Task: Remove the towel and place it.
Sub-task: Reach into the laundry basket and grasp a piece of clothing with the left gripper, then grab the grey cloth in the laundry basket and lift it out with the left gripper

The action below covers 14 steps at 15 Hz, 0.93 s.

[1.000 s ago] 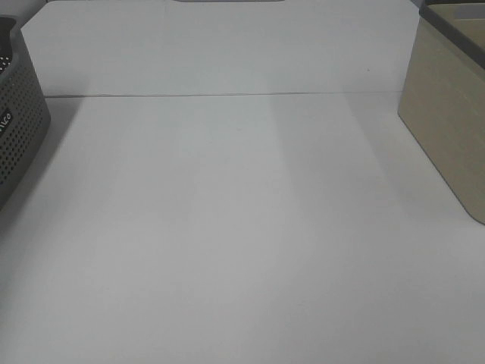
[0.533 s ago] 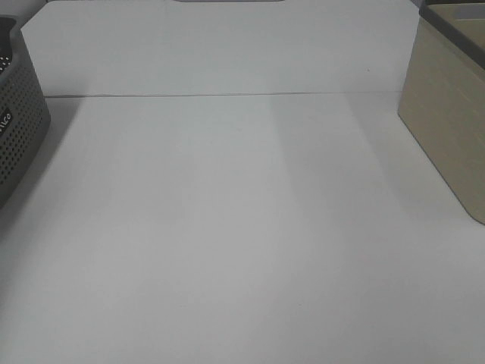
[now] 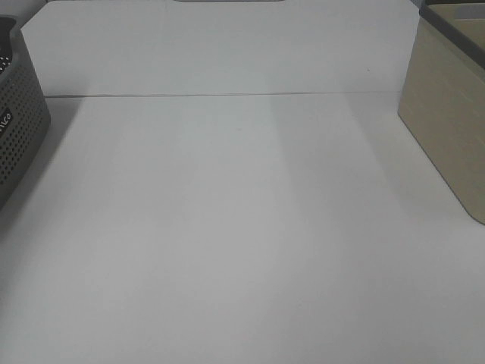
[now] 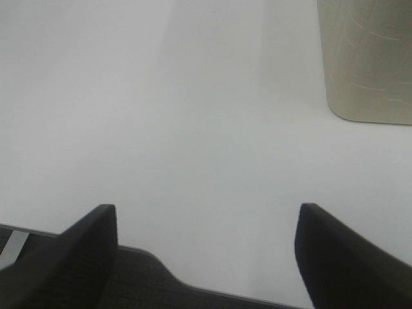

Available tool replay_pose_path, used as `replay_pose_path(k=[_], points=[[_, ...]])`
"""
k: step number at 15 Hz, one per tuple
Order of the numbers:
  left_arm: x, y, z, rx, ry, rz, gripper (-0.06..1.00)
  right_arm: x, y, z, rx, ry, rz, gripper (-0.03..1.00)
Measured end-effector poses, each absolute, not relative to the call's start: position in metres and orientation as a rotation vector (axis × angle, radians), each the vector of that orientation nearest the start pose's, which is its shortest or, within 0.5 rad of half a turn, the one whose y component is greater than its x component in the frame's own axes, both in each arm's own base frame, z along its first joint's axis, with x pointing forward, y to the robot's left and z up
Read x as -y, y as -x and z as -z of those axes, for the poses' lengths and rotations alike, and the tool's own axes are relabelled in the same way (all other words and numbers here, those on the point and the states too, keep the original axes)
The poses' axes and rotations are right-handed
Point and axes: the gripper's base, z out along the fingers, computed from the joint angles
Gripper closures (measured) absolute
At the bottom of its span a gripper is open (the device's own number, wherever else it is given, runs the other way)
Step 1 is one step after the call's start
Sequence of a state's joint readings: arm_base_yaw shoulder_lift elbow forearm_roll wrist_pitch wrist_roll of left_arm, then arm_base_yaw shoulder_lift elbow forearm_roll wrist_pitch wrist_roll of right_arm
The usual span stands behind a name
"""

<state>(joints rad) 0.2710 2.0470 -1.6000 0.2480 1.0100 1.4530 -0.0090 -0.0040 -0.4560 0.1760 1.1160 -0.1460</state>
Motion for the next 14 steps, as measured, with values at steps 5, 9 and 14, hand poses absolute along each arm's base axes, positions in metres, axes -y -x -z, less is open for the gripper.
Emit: replay_pose_path(k=[5, 9, 14], points=[[-0.149, -0.399, -0.200, -2.574, -1.865, -0.509, 0.48, -0.014, 0.004, -0.262, -2.122, 0.156, -0.123, 0.22], [-0.155, -0.400, -0.180, -2.609, -1.895, -0.474, 0.52, -0.014, 0.004, -0.262, -2.122, 0.156, -0.123, 0.22], [-0.155, -0.402, -0.177, -2.691, -1.722, -0.479, 0.94, -0.014, 0.004, -0.262, -2.122, 0.156, -0.123, 0.22]])
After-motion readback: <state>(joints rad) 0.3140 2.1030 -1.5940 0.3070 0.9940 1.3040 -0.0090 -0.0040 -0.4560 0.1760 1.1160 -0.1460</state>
